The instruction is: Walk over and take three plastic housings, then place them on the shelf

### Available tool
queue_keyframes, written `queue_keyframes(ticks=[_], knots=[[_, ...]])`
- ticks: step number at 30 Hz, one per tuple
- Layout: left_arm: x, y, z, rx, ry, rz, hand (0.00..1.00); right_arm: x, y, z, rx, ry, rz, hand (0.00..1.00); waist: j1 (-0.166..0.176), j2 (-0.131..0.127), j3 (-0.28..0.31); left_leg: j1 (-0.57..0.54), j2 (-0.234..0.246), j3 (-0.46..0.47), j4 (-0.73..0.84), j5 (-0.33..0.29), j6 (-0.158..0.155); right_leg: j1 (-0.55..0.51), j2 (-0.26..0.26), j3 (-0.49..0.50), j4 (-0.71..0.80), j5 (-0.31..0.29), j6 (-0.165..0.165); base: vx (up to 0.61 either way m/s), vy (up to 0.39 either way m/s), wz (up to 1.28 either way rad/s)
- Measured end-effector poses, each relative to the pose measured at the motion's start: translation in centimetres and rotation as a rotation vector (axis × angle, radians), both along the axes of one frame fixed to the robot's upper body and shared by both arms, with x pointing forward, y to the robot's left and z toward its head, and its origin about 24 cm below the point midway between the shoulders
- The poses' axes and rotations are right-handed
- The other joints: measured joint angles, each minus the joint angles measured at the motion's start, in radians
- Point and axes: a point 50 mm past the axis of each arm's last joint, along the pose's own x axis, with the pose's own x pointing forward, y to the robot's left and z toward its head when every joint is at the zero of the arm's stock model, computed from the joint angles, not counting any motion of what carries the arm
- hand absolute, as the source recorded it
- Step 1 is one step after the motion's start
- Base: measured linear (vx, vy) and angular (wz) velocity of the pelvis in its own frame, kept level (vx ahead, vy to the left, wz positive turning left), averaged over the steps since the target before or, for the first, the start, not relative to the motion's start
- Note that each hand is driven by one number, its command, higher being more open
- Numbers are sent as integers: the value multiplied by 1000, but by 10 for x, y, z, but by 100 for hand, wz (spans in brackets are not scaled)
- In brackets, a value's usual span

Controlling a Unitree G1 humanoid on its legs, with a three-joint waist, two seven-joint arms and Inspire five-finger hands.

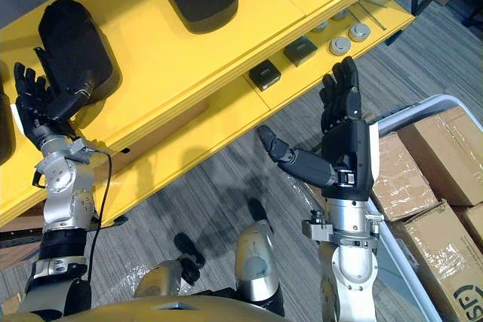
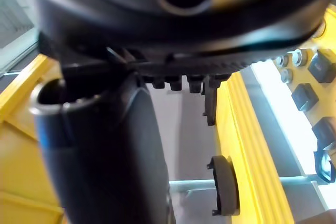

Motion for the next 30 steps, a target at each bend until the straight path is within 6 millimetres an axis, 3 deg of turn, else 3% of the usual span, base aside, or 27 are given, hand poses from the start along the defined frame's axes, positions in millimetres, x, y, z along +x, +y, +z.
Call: queue_keyframes(ticks=[19,30], knots=[[34,4,29,-44,-98,-217,100,0,-1,1,-16,11,50,100,-8,1,1,7,29,42,48,-17,-8,-31,27,28,50,-5,-5,-10,-15,-7],[33,22,23,-94,-69,-133,100,-3,-1,-2,-39,30,80,100,-29,1,1,36,44,58,63,-24,-10,-11,34,19,51,-4,-5,-3,-11,-6]])
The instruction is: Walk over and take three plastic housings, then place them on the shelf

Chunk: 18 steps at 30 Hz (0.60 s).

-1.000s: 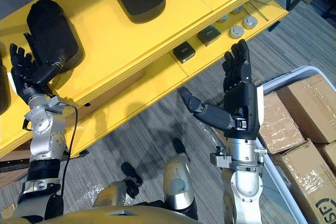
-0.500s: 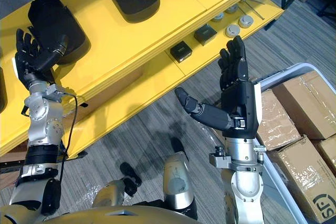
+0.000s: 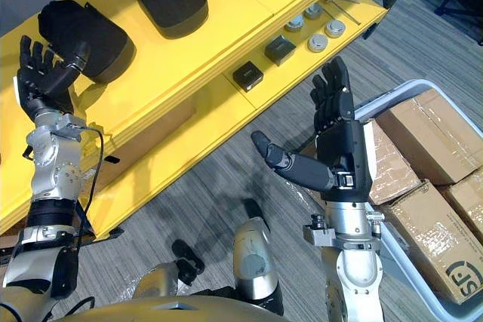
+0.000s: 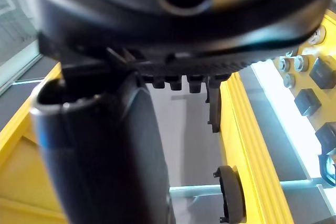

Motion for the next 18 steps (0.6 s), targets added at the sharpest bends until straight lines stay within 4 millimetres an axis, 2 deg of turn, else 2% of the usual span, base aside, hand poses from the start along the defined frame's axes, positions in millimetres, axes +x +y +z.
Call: queue_keyframes(ticks=[4,7,11,13,15,18], knots=[[-5,9,2,46,9,94,100,-2,1,-1,-19,0,27,100,0,0,0,8,0,-6,0,0,0,13,-1,-7,-2,0,0,-3,-7,2],[-17,18,2,118,9,194,100,-6,1,-1,-45,-16,42,100,-1,0,0,26,1,-25,-3,0,0,46,-4,-25,-13,-1,-1,-1,-10,13],[-53,22,-3,186,-54,243,100,-13,-7,5,-112,-90,16,100,7,1,-6,49,-1,-72,-14,-4,6,106,-13,-72,-49,-2,-4,4,3,31],[-77,8,-6,193,-116,199,100,-13,-11,6,-168,-102,-19,100,32,4,-30,49,-2,-116,-16,-4,6,148,-21,-115,-82,-1,-3,34,5,48],[-89,-2,-9,189,-138,165,100,-10,-11,3,-201,-89,-31,100,49,4,-50,49,-2,-137,-16,-4,4,171,-25,-137,-99,-1,-4,46,7,43],[-114,-36,-18,219,-158,-33,100,6,-12,-4,-253,-41,-55,100,104,6,-93,49,-14,-222,-14,-1,-2,250,-41,-218,-141,0,-5,59,21,68]])
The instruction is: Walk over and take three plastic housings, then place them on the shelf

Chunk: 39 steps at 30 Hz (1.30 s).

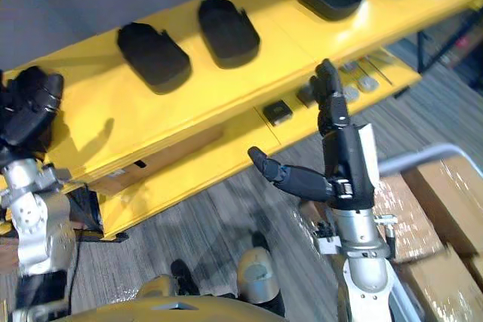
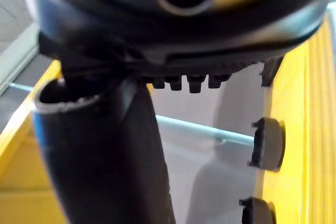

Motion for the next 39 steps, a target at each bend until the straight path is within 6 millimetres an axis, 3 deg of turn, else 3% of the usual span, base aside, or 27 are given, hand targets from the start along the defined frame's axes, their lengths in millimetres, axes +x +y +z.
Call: queue_keyframes(ticks=[4,9,20,23,27,28,33,36,39], knots=[[-15,-28,-2,106,13,-268,100,28,-8,4,12,15,-66,100,66,-3,-20,-7,-12,-90,22,-5,-2,80,-13,-89,-28,-3,-3,16,15,64],[-17,-45,-8,163,45,-473,100,58,-15,5,30,77,-74,100,112,-9,-42,-46,-17,-168,54,-4,-6,112,-14,-164,-31,-7,-9,-20,-23,47],[-26,-56,-22,144,127,-637,100,118,-43,16,37,177,-230,100,169,-12,-46,-120,-24,-275,67,31,-11,102,-7,-271,8,-24,-34,-50,-26,30],[-27,-56,-22,116,119,-646,100,133,-51,30,24,159,-261,100,175,-8,-43,-154,-24,-298,65,52,-15,69,-3,-286,32,-31,-39,-71,-22,22],[-26,-56,-22,92,107,-654,100,149,-61,63,4,86,-298,100,186,19,-19,-195,-25,-323,41,84,-13,11,-3,-302,76,-37,-46,-109,-21,17],[-26,-58,-22,66,96,-665,100,152,-65,81,-15,46,-308,100,194,35,7,-200,-25,-330,22,103,-16,-12,-4,-303,95,-42,-47,-114,-18,8],[-25,-64,-22,45,88,-693,100,165,-77,120,-10,-14,-330,100,195,67,74,-231,-36,-358,-48,136,-26,-91,-14,-318,155,-52,-54,-94,-24,11],[-25,-69,-24,-6,80,-722,100,173,-81,128,-30,28,-334,100,199,75,114,-239,-38,-362,-59,153,-27,-126,-21,-314,197,-67,-58,-66,-25,-2],[-24,-74,-27,-46,68,-743,100,181,-75,129,-41,73,-323,100,201,76,115,-268,-41,-361,-55,181,-25,-173,-29,-301,239,-81,-61,-4,-14,-5]])
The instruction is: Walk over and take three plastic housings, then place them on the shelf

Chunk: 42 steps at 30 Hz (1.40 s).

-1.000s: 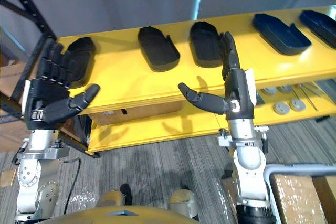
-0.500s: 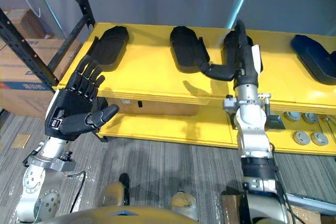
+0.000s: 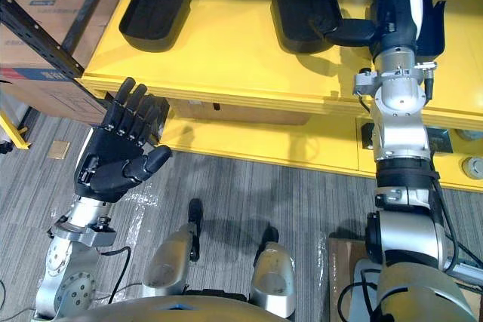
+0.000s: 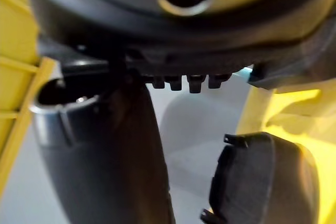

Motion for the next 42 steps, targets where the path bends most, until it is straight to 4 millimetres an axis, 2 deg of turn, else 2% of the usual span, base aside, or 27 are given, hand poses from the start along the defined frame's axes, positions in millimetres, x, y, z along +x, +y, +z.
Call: queue_keyframes(ticks=[3,7,15,26,30,42], knots=[[8,-9,-3,-12,5,-34,100,5,1,4,7,23,-2,100,5,0,19,-14,-8,1,2,8,-3,-30,-14,3,39,-16,6,3,-13,2],[14,-21,1,-38,-13,-61,100,8,4,21,-17,12,22,100,24,-2,37,-54,-16,-2,8,17,5,-92,-29,7,98,-43,2,0,-41,4],[21,-23,10,-58,-56,-40,100,11,15,43,-39,-24,57,100,33,-7,56,-90,-16,-3,22,14,3,-135,-35,7,133,-59,0,-4,-11,1],[21,-24,10,-62,-51,-41,100,15,17,48,-41,0,62,100,52,-15,62,-101,-15,-7,42,8,5,-134,-34,5,131,-59,0,0,0,0],[21,-24,10,-62,-50,-41,100,16,18,48,-45,4,71,100,52,-24,67,-102,-16,-9,47,8,6,-131,-33,5,128,-56,2,0,0,0],[21,-18,10,-55,-53,-18,100,18,20,48,-88,41,40,100,48,-25,68,-86,-10,-15,55,1,7,-82,-14,4,65,-26,10,0,0,0]])
